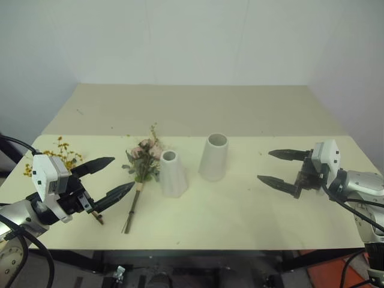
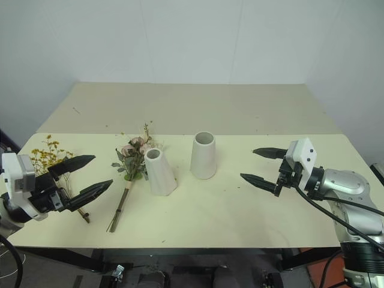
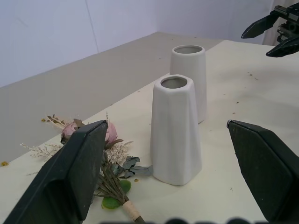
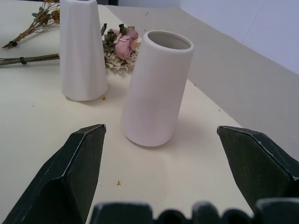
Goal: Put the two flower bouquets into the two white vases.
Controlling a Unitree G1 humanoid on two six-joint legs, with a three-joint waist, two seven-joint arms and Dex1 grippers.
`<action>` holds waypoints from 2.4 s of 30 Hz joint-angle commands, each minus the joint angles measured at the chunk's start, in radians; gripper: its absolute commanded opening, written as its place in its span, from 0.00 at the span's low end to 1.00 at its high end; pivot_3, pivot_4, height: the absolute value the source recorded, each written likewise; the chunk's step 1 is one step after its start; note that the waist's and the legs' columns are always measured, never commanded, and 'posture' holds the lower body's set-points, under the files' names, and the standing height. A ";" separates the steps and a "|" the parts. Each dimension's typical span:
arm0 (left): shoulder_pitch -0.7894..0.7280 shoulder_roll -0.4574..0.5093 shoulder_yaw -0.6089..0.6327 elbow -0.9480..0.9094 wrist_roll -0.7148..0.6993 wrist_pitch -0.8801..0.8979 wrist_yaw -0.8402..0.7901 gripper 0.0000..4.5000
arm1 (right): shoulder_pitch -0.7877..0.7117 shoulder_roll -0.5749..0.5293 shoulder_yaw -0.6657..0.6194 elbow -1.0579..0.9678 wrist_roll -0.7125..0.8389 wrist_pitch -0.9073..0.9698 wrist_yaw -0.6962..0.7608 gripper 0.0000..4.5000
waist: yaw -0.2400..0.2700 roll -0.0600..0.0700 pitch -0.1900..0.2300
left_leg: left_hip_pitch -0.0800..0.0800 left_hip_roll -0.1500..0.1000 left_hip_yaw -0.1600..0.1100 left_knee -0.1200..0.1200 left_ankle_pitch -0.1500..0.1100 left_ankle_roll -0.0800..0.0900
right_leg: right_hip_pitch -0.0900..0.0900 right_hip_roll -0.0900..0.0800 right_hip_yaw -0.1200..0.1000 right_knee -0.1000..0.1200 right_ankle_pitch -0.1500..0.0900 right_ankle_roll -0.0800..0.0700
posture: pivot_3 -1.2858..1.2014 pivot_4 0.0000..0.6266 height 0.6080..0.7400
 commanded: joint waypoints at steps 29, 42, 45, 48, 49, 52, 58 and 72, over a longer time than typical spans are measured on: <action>-0.326 0.122 -0.031 -0.035 -0.167 1.150 0.878 1.00 | -0.140 0.018 0.060 0.076 0.002 -0.031 0.063 1.00 | -0.001 0.000 0.000 | 0.001 0.000 0.000 0.000 0.000 0.000 | 0.000 0.000 0.000 0.001 0.000 0.001 | 0.52 0.24 1.00; -0.328 0.099 0.010 0.241 -0.551 1.152 1.466 1.00 | -0.287 0.001 0.081 0.207 0.004 -0.078 0.259 1.00 | 0.000 0.000 0.000 | 0.001 0.000 0.000 -0.001 0.000 -0.001 | 0.000 0.000 0.001 0.001 0.000 0.000 | 0.52 0.24 1.00; -0.328 0.080 0.010 0.282 -0.623 1.152 1.550 1.00 | -0.301 0.002 0.081 0.222 -0.003 -0.084 0.271 1.00 | 0.002 0.000 0.000 | 0.001 -0.001 0.000 -0.001 0.000 -0.001 | 0.000 -0.001 0.001 0.001 0.002 -0.003 | 0.52 0.24 1.00; -0.325 0.071 0.009 0.321 -0.682 1.145 1.613 1.00 | -0.303 0.003 0.081 0.225 -0.003 -0.086 0.275 1.00 | 0.003 0.000 0.000 | 0.002 -0.001 0.000 -0.001 0.000 -0.001 | 0.000 0.000 0.001 0.002 0.002 -0.003 | 0.52 0.24 1.00; -0.321 0.072 0.001 0.337 -0.708 1.130 1.638 1.00 | -0.302 0.004 0.081 0.223 -0.002 -0.086 0.276 1.00 | 0.003 0.000 0.000 | 0.002 -0.001 0.000 -0.001 0.000 -0.001 | 0.000 0.000 0.001 0.002 0.003 -0.003 | 0.52 0.24 1.00; -0.326 0.073 -0.040 0.391 -0.778 1.069 1.722 1.00 | -0.303 0.006 0.082 0.221 0.000 -0.084 0.276 1.00 | 0.002 0.000 0.000 | 0.001 -0.001 0.000 -0.001 0.000 -0.001 | 0.000 0.000 0.001 0.001 0.005 -0.007 | 0.52 0.24 1.00; -0.410 0.063 -0.126 0.511 -0.750 0.996 1.789 0.80 | -0.295 0.008 0.080 0.207 0.005 -0.077 0.271 1.00 | 0.010 0.000 0.000 | 0.003 -0.001 0.000 -0.001 0.000 -0.002 | 0.000 0.000 0.001 0.002 0.005 -0.008 | 0.52 0.24 1.00; -0.631 0.087 -0.203 0.652 -0.349 0.977 1.541 0.00 | -0.229 0.009 0.058 0.136 0.029 -0.058 0.230 1.00 | 0.008 0.000 0.000 | 0.001 -0.002 0.000 -0.001 0.000 -0.002 | 0.000 -0.001 0.001 0.001 0.005 -0.008 | 0.52 0.24 1.00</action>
